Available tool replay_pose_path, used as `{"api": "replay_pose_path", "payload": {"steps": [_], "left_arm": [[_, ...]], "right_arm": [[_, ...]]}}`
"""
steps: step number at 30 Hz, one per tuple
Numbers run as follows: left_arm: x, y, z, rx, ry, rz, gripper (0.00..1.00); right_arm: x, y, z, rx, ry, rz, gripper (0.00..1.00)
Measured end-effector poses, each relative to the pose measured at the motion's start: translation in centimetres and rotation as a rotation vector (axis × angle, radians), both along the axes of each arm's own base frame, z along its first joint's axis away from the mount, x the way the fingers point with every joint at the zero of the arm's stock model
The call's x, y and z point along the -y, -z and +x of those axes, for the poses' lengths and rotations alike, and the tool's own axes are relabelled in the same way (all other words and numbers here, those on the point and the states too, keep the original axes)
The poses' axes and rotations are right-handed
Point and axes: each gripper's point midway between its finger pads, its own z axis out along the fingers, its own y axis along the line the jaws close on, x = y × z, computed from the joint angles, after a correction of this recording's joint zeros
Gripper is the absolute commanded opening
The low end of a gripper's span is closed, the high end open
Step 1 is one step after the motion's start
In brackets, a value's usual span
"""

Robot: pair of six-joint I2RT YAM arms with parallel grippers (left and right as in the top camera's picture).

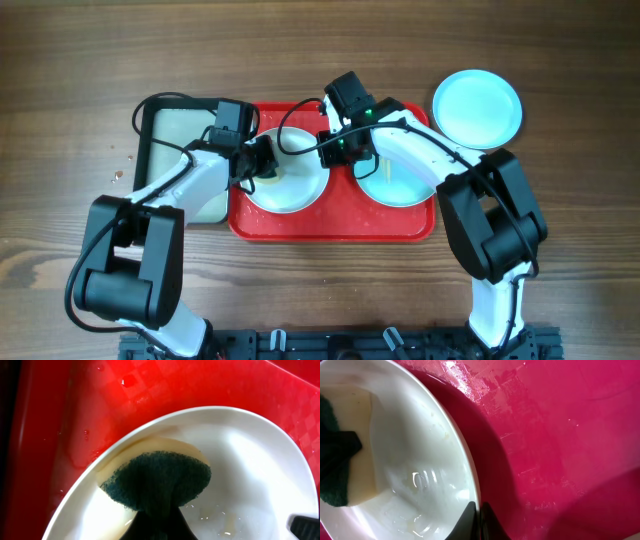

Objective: Clean dirty plates on tray and stack at the side
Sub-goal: 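Scrub the white plate surface with the sponge in the left gripper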

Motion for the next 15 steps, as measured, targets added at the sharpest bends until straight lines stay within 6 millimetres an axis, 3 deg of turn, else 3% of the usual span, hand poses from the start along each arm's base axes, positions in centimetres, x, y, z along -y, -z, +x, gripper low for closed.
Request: {"api": "replay_pose_path", "payload": {"steps": [3,7,15], "left_arm": [[1.3,-0.1,-0.3,-0.002,0.034,-0.021,0.04],[4.6,-0.2,-1.4,0.000,0.124,-0.044,0.04],[7.1,-0.2,-2.4,0.004,0.188,-0.051,0.04]], "right_arm": [[0.0,0.0,0.0,-0.001,0.000,0.000,0.04],[0.0,0.0,-0.1,-0.002,0.000,-0.002,0.04],[0.2,0.2,-0.3,-0.009,0.000,-0.006,0.04]]}}
